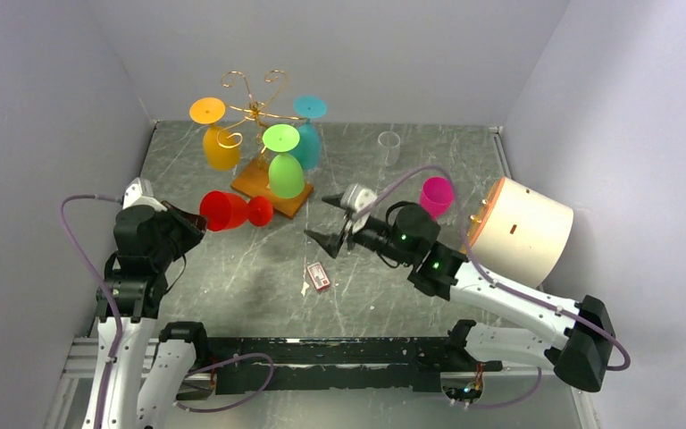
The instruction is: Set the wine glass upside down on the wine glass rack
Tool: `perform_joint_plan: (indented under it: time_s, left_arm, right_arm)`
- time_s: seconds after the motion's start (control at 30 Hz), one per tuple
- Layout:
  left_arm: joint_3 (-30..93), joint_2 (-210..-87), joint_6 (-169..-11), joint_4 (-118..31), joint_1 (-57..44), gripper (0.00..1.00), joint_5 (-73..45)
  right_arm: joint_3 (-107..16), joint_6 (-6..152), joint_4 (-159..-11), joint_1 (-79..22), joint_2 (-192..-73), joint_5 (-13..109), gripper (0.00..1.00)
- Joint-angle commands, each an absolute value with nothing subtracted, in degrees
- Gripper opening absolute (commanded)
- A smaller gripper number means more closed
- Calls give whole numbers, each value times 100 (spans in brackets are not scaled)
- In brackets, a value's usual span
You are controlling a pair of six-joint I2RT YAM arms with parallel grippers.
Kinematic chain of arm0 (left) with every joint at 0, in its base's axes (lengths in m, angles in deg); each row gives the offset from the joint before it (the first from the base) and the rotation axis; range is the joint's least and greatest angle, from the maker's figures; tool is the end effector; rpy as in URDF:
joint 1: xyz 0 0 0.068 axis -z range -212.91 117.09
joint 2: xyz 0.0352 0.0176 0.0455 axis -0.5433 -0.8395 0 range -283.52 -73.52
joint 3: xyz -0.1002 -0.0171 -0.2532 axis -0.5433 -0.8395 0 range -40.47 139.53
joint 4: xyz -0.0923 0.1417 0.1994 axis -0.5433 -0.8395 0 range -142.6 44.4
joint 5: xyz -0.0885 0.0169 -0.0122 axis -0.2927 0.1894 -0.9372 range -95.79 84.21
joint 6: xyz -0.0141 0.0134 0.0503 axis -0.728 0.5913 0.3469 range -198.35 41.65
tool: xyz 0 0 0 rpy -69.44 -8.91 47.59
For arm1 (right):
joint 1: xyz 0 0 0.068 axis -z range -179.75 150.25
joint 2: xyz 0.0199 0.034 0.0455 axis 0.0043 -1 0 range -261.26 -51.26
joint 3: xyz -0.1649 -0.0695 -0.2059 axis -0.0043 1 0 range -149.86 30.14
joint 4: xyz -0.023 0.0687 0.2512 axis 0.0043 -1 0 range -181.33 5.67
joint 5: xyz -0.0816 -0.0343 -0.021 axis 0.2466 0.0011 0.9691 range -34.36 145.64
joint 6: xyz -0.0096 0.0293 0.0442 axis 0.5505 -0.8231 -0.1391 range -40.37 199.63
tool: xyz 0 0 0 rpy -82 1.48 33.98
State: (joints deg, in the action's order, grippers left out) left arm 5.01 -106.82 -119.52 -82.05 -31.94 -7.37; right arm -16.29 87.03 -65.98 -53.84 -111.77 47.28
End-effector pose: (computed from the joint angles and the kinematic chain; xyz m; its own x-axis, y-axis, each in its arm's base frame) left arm 0.1260 -0.0031 0.3238 -0.3370 -0.6525 -0.6787 -0.2388 0.7566 -0.6087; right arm 0.1432 0.2065 0.3500 0.1574 0.0001 -0.9875 -0.8733 0.4668 -0.1391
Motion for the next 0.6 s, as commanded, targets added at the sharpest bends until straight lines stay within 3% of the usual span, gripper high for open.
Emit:
perform_joint_plan:
  time_s: [0.0, 0.2, 0.37, 0.43, 0.57]
  left_arm:
    - [847, -10607, -11334, -8315, -3159, 7, -1626]
    - [908, -10518, -10881, -8441, -3159, 7, -2667]
    - [984, -10511, -10626, -8636, -3159, 7, -3142]
    - [1033, -10519, -10521, -8726, -3159, 7, -3242]
    - [1179, -10573, -10350, -8892, -3159, 7, -3424]
  right_arm:
    - [-1235, 11170, -5855, -5663, -11161, 4454, 77]
    - [-1203, 13911, -6967, -5830, -11402, 3369, 76]
    - [-1133, 15021, -7222, -5906, -11636, 3449, 54]
    - [-1113, 15362, -7294, -5929, -11783, 3500, 49]
    - [-1058, 15781, -7473, -6017, -11978, 3850, 53]
